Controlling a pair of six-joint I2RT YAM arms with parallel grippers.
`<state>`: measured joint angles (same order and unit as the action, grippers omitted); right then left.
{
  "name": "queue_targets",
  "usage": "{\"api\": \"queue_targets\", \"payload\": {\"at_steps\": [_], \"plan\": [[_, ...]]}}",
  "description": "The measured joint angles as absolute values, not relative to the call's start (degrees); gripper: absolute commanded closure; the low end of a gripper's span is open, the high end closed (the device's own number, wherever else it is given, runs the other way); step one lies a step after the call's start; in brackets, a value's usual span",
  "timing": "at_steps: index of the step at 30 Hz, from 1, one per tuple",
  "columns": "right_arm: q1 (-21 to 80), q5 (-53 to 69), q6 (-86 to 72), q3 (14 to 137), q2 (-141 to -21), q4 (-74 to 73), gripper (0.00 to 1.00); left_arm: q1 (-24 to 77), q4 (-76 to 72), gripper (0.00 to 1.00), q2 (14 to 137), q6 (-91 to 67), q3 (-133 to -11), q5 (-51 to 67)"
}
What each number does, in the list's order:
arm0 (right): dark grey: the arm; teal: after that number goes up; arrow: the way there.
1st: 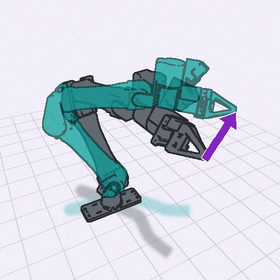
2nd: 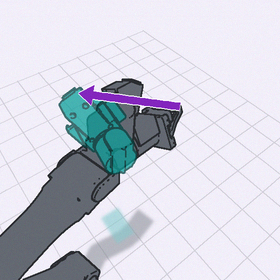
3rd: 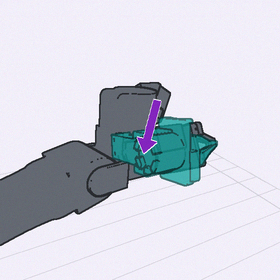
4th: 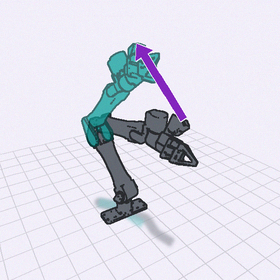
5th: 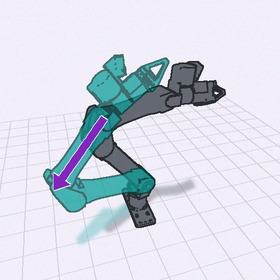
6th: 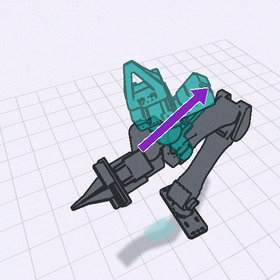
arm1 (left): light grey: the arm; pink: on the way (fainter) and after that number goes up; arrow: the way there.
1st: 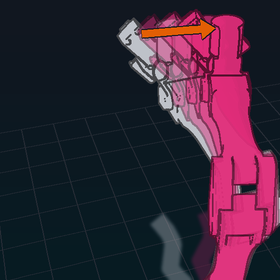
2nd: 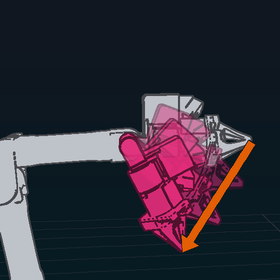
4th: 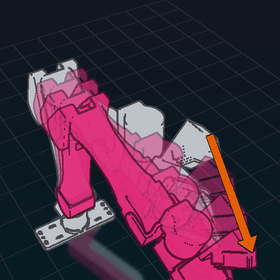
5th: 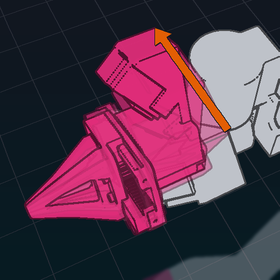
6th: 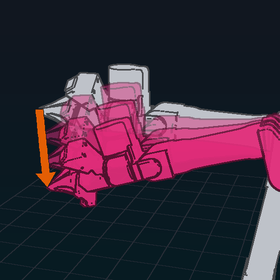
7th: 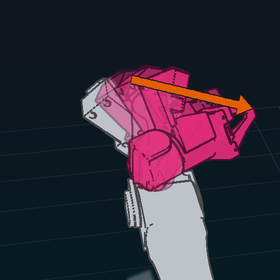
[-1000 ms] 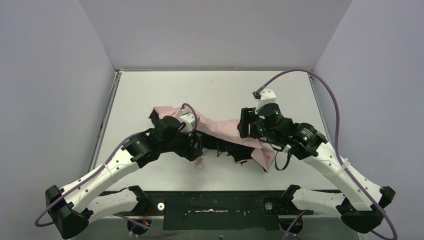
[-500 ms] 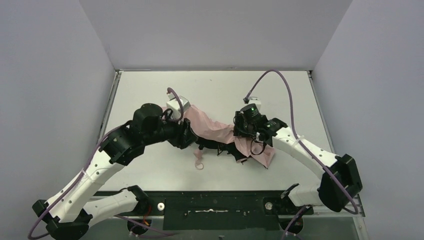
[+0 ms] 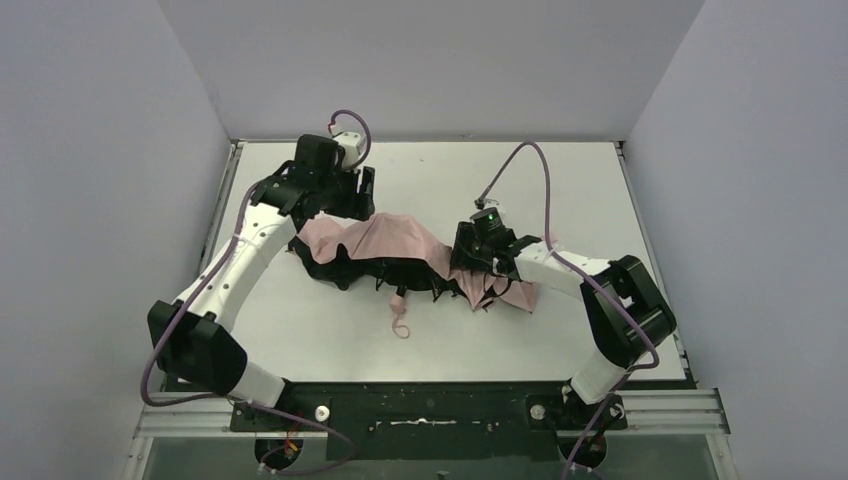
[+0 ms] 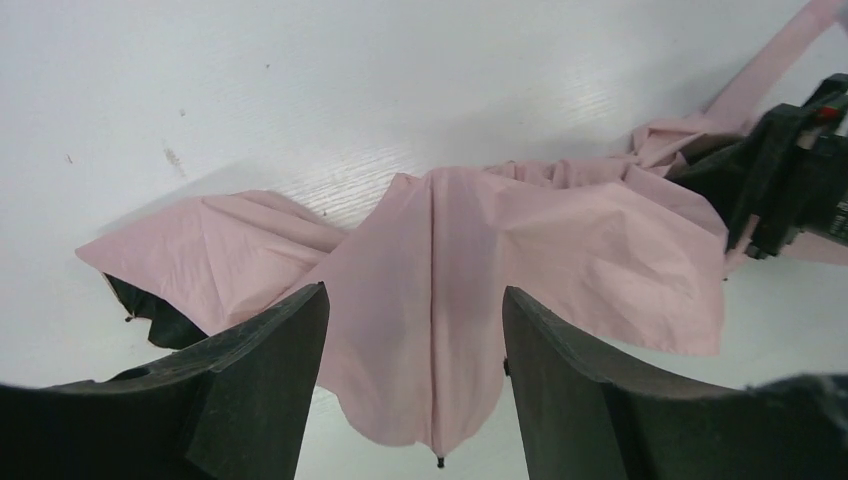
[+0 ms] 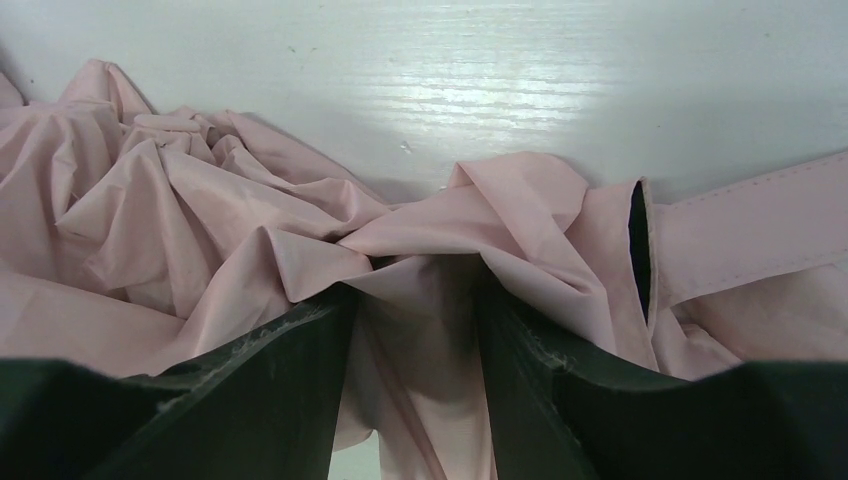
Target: Put away the umbrella
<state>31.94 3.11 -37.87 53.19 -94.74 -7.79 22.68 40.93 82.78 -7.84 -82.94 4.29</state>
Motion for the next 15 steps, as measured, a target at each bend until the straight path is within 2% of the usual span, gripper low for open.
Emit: {"api": "queue_targets", "payload": {"at_steps": [6, 8, 12, 15], "plan": [[31.9, 4.45, -38.83, 51.94, -94.94, -4.6, 0.52, 20.6, 40.93, 0.41, 88.9, -7.05, -82.83, 5.23], [31.9, 4.64, -39.33, 51.33, -94.94, -3.92, 0.52, 20.51, 39.94, 0.45, 89.12, -7.46, -80.95, 6.22], [31.9, 5.34, -40.01, 50.72, -94.94, -3.07, 0.52, 20.56, 37.69, 0.61, 90.26, -9.54, -76.34, 9.41], [32.05, 5.87, -40.69, 50.65, -94.94, -2.92, 0.52, 20.78, 35.27, 0.66, 93.58, -11.4, -74.54, 12.01]]}}
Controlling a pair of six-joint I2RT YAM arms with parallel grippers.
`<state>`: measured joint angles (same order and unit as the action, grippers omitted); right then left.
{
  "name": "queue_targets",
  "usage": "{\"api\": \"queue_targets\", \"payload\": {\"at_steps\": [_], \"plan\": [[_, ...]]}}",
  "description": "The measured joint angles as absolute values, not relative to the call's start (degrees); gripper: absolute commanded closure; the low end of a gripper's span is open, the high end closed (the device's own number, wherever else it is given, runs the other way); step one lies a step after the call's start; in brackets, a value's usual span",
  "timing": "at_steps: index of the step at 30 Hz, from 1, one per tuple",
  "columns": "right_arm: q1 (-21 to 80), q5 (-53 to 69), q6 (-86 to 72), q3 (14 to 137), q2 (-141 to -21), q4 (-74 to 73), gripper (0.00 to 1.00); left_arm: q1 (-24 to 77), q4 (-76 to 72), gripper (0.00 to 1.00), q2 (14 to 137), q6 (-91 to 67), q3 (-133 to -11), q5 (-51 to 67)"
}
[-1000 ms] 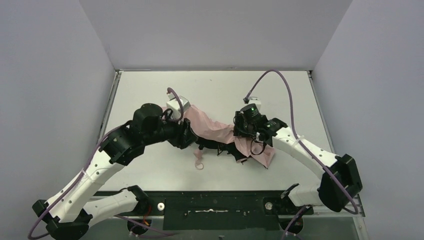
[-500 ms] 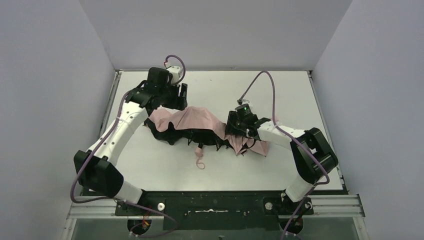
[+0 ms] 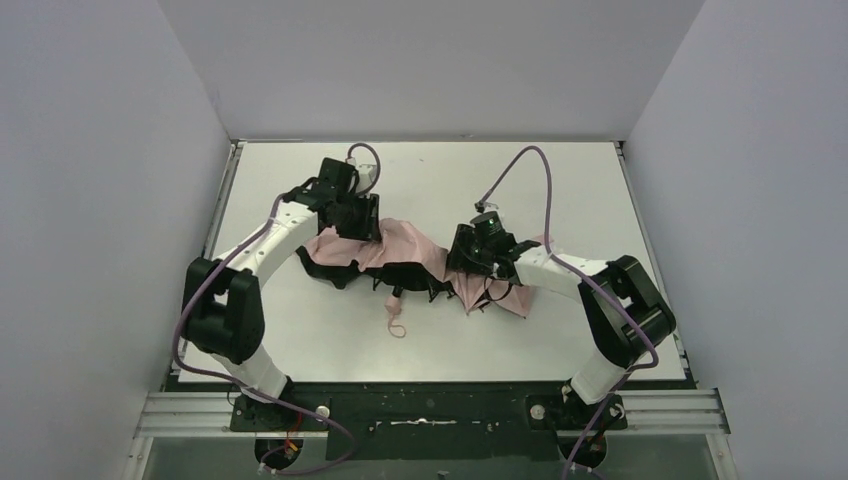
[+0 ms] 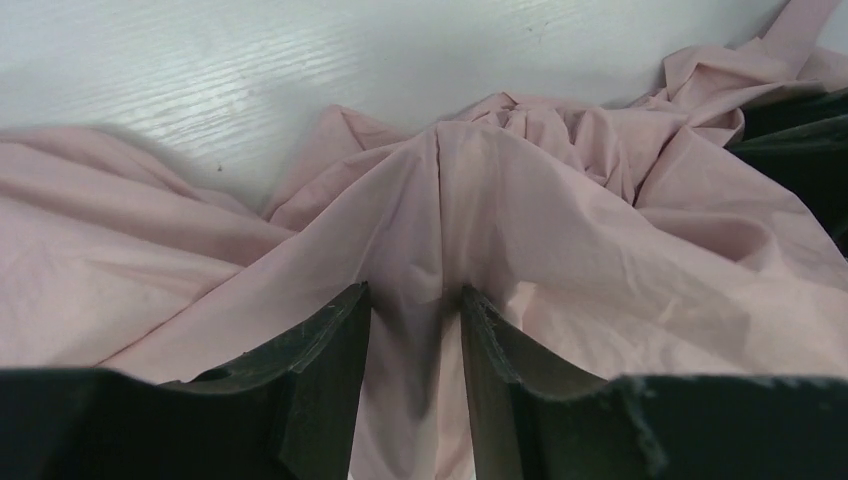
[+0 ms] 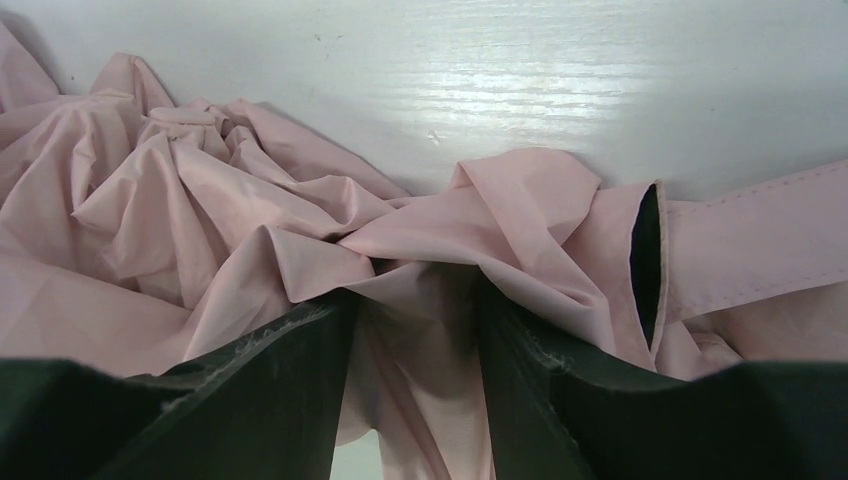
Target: Put away the umbrella
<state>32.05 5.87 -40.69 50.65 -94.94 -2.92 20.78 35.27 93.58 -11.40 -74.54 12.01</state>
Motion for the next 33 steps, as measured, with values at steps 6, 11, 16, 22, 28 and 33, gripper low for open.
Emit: {"api": "queue_targets", "payload": {"at_steps": [6, 11, 16, 22, 28, 33], "plan": [[33.28, 6.98, -42.78, 50.39, -95.18, -1.06, 0.53, 23.16, 29.61, 0.71, 100.9, -14.35, -73.95, 14.17], [34.13, 8.12, -44.69, 50.39, -97.49, 1.69, 0.53, 26.06, 25.61, 0.72, 106.04, -15.77, -73.97, 15.44], [34.15, 9.78, -46.65, 50.43, -100.07, 5.8, 0.53, 28.23, 22.87, 0.72, 108.53, -17.39, -73.95, 16.58], [33.56, 13.37, -47.09, 50.43, -101.6, 10.24, 0.51, 29.54, 19.49, 0.6, 108.38, -19.16, -72.93, 18.24], [33.47, 12.62, -41.93, 51.27, -94.83, 1.17, 0.38, 25.56, 23.18, 0.48, 104.42, -18.65, -73.14, 19.31], [33.3, 7.79, -34.68, 55.31, -83.64, -10.72, 0.34, 20.21, 28.08, 0.42, 95.18, -16.25, -77.14, 18.61]]}}
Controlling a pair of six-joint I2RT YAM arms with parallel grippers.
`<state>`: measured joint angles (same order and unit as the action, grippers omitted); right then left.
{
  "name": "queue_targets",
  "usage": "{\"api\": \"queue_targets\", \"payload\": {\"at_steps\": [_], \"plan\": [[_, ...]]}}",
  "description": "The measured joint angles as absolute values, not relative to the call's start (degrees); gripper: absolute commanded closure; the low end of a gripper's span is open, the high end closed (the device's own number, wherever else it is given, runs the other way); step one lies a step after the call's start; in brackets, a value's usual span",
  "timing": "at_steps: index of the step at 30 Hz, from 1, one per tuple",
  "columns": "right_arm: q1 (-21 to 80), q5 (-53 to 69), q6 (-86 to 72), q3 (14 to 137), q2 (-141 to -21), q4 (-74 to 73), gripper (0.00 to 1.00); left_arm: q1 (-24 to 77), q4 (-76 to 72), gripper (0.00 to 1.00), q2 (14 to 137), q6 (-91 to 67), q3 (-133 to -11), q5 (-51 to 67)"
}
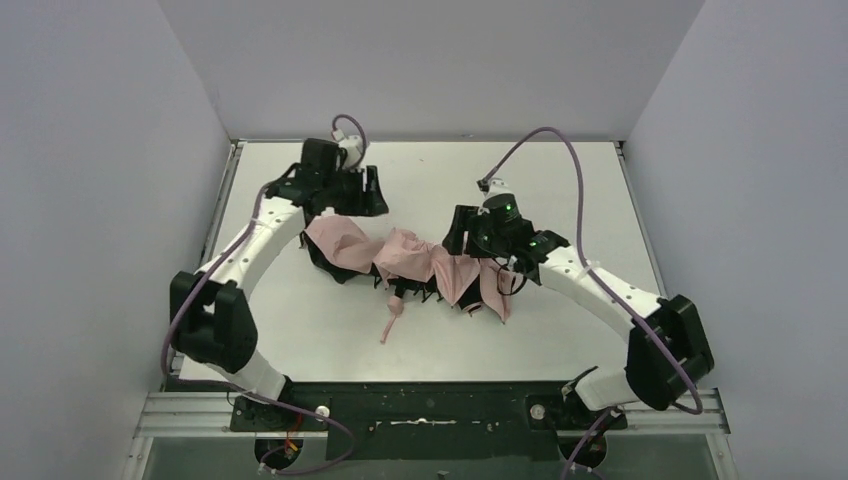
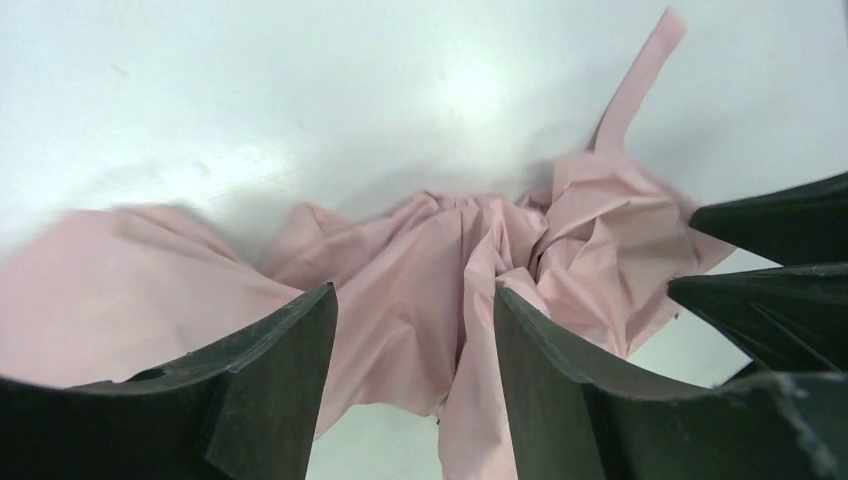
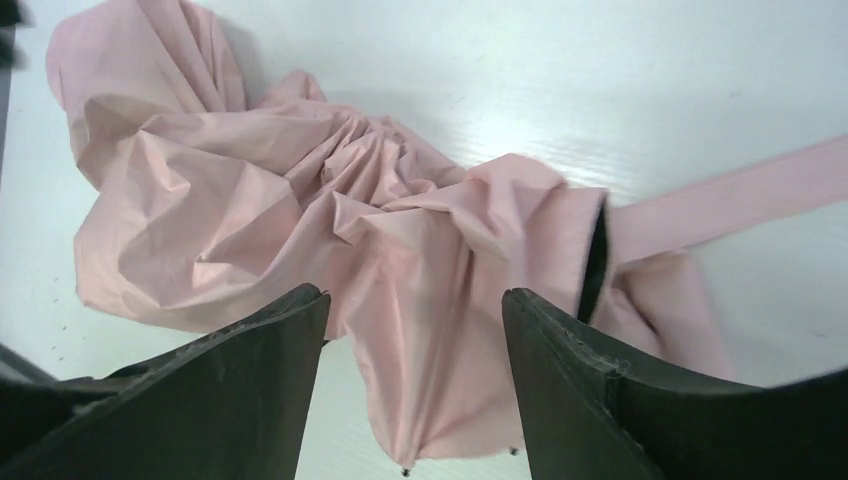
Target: Put away the umbrella
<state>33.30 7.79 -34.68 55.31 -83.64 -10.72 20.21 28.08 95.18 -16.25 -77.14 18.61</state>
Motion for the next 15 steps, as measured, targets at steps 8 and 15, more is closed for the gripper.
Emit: {"api": "queue_targets", "payload": {"at_steps": [8, 15], "plan": [[25.58, -2.44, -28.93, 59.05, -75.2, -26.74, 0.41, 11.68, 32.6, 0.4, 84.99, -10.63, -82.46, 11.79], [17.8, -8.16, -26.59, 59.66, -77.65, -35.92, 0.53, 3.07, 37.15, 0.42, 94.85, -9.76, -83.29, 5.1]]}}
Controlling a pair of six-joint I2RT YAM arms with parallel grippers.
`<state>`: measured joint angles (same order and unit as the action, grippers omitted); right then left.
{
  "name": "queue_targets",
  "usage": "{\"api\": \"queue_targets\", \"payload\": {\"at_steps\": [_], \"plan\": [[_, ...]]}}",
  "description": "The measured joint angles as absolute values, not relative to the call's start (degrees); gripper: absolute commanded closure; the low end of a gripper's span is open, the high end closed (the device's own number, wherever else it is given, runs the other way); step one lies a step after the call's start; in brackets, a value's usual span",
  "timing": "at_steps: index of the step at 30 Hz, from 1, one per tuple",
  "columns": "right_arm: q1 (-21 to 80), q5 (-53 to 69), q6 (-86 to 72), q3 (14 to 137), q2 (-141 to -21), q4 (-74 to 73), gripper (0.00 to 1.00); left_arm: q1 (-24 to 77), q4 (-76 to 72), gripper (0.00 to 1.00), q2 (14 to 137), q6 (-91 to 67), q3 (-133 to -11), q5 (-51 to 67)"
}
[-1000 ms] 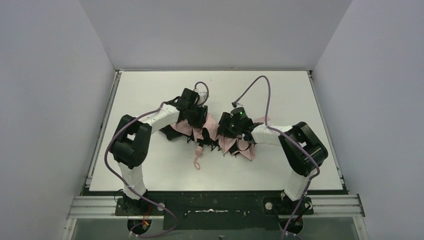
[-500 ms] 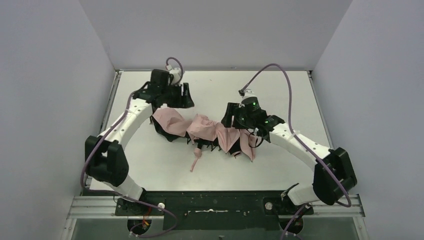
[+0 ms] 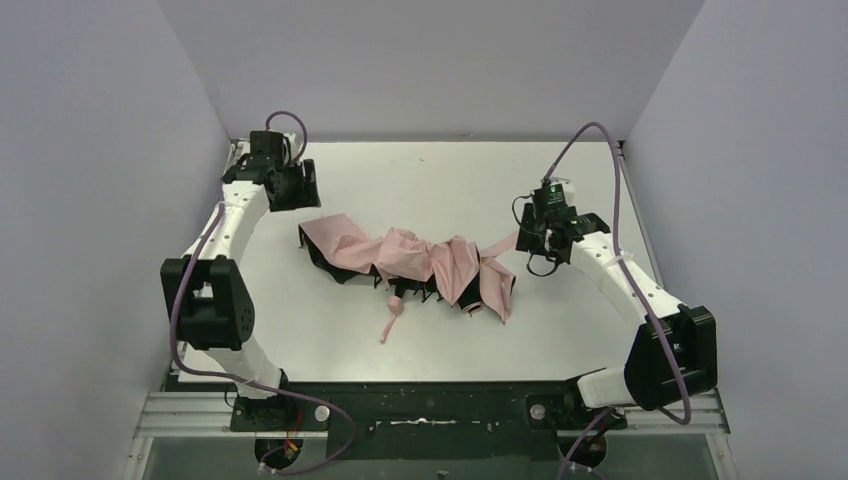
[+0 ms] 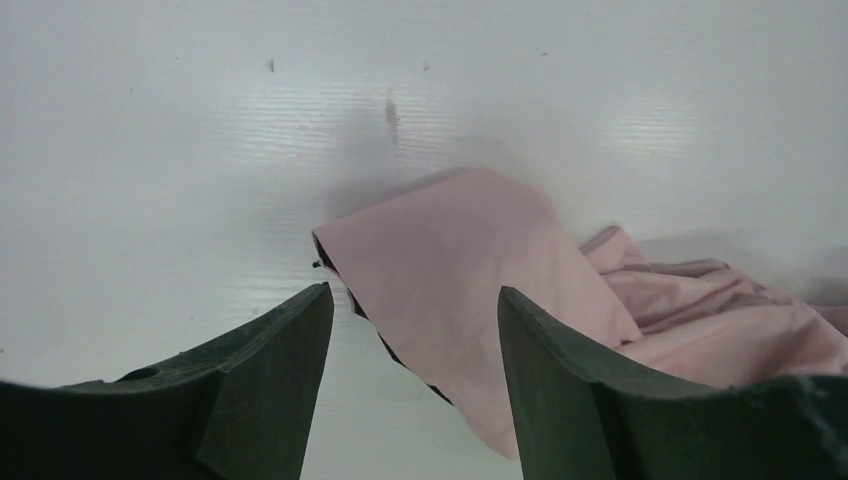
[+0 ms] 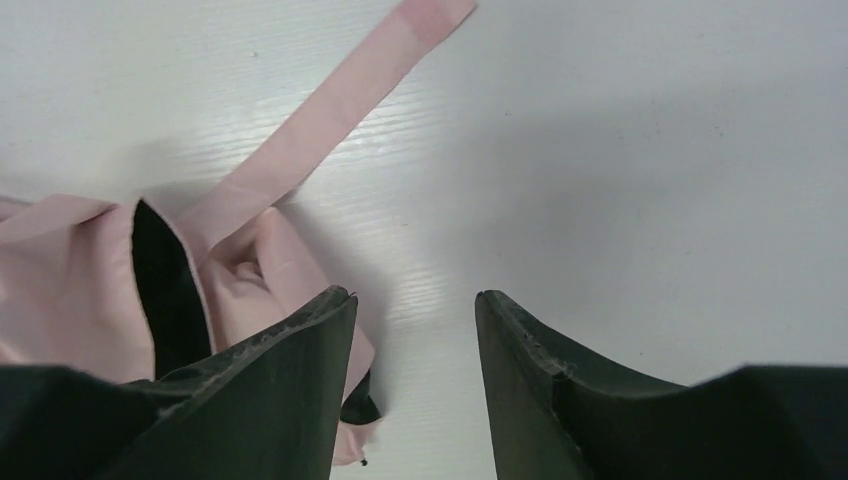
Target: Put away the umbrella
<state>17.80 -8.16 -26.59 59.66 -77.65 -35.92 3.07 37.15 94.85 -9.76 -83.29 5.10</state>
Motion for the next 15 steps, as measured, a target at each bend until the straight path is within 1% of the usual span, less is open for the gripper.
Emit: {"api": "queue_targets", "payload": {"at_steps": [4, 8, 13, 15], "plan": [[15.68, -7.84, -24.99, 61.19, -82.98, -37.26, 0.57, 1.56, 39.72, 0.45, 103.35, -9.47, -85.49, 3.07], [15.03, -6.98, -24.08, 61.43, -87.59, -37.39, 0.6, 1.39, 42.65, 0.49, 110.54, -8.32, -90.78, 2.04], [15.03, -4.86, -22.98, 62.0, -92.09, -37.36, 0.61, 1.39, 44.27, 0.5, 114.43, -7.2, -93.65, 1.48], [15.03, -3.95, -22.72, 62.08, -93.45, -37.26, 0.61, 1.39, 45.06, 0.52, 115.5, -6.9, -94.13, 1.28]]}}
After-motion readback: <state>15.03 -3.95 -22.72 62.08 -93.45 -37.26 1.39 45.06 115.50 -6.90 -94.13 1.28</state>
